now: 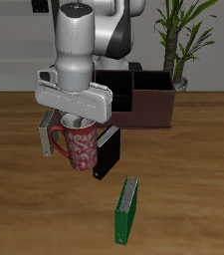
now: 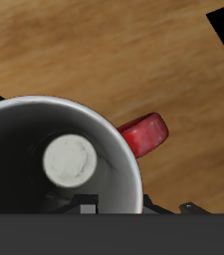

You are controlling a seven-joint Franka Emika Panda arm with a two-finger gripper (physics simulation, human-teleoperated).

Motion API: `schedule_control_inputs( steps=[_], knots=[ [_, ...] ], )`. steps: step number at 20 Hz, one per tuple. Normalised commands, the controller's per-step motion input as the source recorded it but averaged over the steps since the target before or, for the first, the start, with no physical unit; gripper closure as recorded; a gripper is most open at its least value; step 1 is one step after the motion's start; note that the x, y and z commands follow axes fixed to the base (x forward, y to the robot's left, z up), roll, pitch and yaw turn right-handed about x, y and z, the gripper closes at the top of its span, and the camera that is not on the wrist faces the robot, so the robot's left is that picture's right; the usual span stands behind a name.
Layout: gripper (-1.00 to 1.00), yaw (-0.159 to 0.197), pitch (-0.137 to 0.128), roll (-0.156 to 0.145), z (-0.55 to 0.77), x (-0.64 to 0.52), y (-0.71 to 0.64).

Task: Place the red mug into the back desk caddy's right compartment and place the green book into the back desk caddy's back compartment

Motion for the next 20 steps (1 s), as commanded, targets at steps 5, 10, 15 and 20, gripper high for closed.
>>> schedule_control_inputs(
  steps=[5, 10, 15, 20],
  knots=[
    [1.00, 0.041, -0.050, 0.031, 0.50, -0.58, 0.15],
    [1.00, 0.083, -0.068, 0.054, 0.52, -0.85, 0.34],
    [1.00, 0.104, -0.020, 0.051, 0.29, -0.91, 0.48],
    [1.00, 0.062, -0.041, 0.036, 0.12, -0.49, 0.30]
  ],
)
